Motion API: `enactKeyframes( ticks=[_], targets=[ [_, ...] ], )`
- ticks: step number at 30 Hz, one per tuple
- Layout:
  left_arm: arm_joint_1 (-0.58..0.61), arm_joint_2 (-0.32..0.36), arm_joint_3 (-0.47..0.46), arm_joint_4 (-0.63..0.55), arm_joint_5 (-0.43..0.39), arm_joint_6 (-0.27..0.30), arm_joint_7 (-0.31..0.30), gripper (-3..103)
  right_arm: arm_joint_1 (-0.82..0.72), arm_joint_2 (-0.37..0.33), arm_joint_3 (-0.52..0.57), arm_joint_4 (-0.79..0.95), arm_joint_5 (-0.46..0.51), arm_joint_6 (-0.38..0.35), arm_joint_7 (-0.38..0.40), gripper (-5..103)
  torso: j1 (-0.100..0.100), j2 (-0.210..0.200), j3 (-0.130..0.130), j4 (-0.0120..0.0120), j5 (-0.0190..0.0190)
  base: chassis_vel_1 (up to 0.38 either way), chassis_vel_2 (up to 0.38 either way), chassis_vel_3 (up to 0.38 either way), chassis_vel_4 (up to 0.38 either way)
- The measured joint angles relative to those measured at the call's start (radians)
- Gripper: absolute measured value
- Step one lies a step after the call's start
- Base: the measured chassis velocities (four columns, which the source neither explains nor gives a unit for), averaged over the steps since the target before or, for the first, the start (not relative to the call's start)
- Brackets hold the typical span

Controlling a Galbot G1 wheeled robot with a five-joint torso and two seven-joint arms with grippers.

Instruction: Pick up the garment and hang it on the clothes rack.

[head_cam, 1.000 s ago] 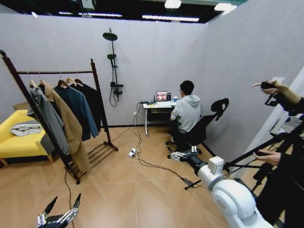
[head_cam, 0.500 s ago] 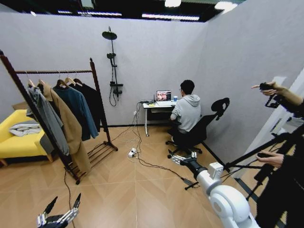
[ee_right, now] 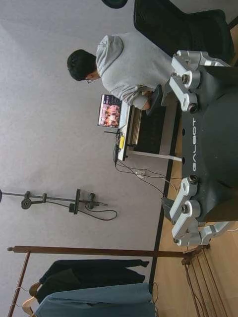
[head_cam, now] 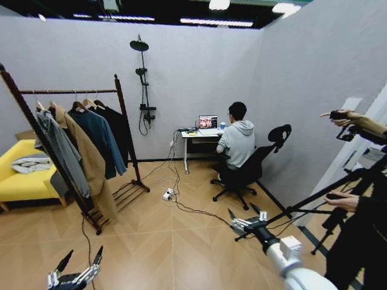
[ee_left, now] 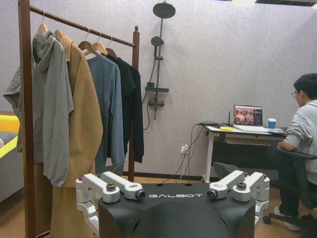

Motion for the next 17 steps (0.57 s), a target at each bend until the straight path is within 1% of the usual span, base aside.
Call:
enactKeyframes(
  ticks=[17],
  targets=[
    [0.0,0.0,0.0,0.0,0.0,0.0,0.0,100,0.004,0.001,-0.001,-0.002,0.0,-0.002,0.007,100,0.0,0.0,0.0,0.0001,0.0,0.0,0.0,0.0,0.0]
  ],
)
